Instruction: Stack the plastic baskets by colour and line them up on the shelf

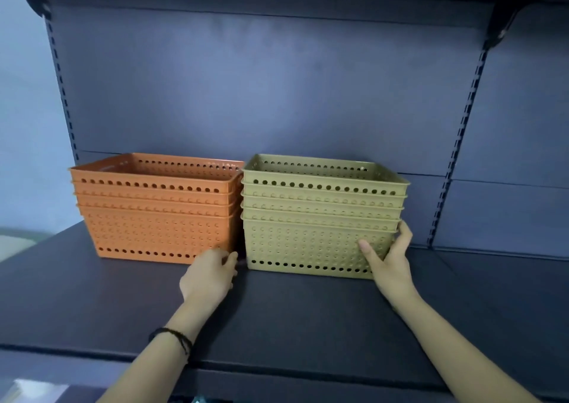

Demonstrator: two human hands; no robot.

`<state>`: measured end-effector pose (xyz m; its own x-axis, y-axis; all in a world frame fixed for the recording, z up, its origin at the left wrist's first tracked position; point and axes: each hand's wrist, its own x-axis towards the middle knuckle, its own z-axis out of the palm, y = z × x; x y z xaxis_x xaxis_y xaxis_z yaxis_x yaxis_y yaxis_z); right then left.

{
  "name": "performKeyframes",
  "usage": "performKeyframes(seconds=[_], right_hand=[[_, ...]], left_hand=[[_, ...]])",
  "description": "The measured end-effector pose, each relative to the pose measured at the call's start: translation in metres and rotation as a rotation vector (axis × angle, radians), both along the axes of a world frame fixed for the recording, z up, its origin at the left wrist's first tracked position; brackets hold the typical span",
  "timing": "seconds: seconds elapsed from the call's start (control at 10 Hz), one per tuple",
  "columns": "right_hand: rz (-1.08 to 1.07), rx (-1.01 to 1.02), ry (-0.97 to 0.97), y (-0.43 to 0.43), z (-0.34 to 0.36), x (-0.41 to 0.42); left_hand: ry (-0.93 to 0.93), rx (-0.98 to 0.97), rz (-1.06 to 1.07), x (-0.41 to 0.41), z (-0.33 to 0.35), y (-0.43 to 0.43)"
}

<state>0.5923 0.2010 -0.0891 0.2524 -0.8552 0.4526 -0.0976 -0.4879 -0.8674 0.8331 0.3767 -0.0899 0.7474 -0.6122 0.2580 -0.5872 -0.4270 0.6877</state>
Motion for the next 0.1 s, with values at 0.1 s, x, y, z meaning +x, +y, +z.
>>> performKeyframes(seconds=[0.1], right_hand=[[-0.022,0.099,-0.013,0.0134,0.0097,-0.0098]], left_hand=[[-0.027,-0.052,-0.012,0.0118,0.0069,0.0439]])
